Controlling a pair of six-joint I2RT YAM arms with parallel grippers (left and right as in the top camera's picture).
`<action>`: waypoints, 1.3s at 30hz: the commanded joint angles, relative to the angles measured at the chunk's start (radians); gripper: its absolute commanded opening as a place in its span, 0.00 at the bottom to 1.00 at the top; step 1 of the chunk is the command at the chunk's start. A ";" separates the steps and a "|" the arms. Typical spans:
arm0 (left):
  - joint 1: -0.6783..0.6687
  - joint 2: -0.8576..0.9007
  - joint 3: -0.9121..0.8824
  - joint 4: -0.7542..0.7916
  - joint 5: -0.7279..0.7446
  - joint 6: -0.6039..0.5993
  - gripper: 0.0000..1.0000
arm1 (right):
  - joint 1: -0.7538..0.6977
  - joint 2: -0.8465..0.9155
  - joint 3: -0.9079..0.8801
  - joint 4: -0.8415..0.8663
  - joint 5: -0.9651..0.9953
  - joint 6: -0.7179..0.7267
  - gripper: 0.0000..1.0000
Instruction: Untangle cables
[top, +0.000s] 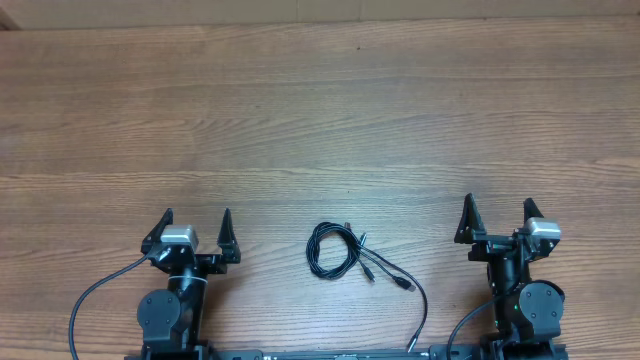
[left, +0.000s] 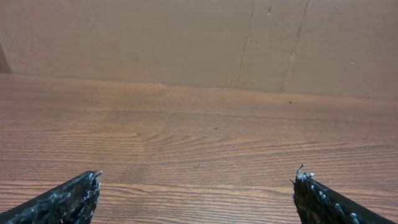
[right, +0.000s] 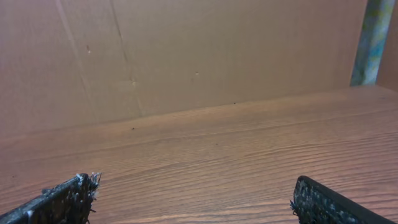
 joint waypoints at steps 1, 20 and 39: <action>-0.011 -0.009 -0.007 0.002 -0.001 0.021 0.99 | 0.006 -0.009 -0.010 0.005 -0.004 -0.004 1.00; -0.011 -0.009 -0.007 0.002 -0.004 0.021 0.99 | 0.006 -0.009 -0.010 0.005 -0.004 -0.004 1.00; -0.013 -0.009 -0.004 0.000 0.025 0.010 1.00 | 0.006 -0.009 -0.010 0.005 -0.004 -0.004 1.00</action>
